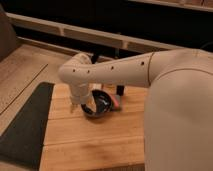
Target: Knock the eraser over
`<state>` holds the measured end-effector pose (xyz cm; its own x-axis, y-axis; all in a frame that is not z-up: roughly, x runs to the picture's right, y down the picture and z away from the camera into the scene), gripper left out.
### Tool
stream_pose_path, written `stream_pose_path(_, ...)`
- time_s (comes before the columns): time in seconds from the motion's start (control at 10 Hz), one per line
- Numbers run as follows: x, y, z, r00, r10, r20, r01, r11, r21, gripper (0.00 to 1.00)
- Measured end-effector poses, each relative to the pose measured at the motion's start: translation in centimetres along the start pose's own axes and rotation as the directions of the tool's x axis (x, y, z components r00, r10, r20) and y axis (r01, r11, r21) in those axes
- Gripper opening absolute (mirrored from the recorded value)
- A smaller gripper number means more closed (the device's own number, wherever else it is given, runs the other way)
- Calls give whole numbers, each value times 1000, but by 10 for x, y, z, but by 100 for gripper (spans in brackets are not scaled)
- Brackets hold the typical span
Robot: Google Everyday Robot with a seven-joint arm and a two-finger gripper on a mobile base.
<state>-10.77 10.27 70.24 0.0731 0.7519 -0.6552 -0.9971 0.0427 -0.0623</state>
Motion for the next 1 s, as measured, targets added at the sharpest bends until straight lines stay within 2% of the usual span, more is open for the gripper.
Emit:
stream_pose_path(0.8, 0, 0, 1, 1000, 0, -2, 0, 1000, 0, 65)
stream_pose_path(1.0, -5, -12, 2, 999, 34, -5, -34, 999, -5, 65)
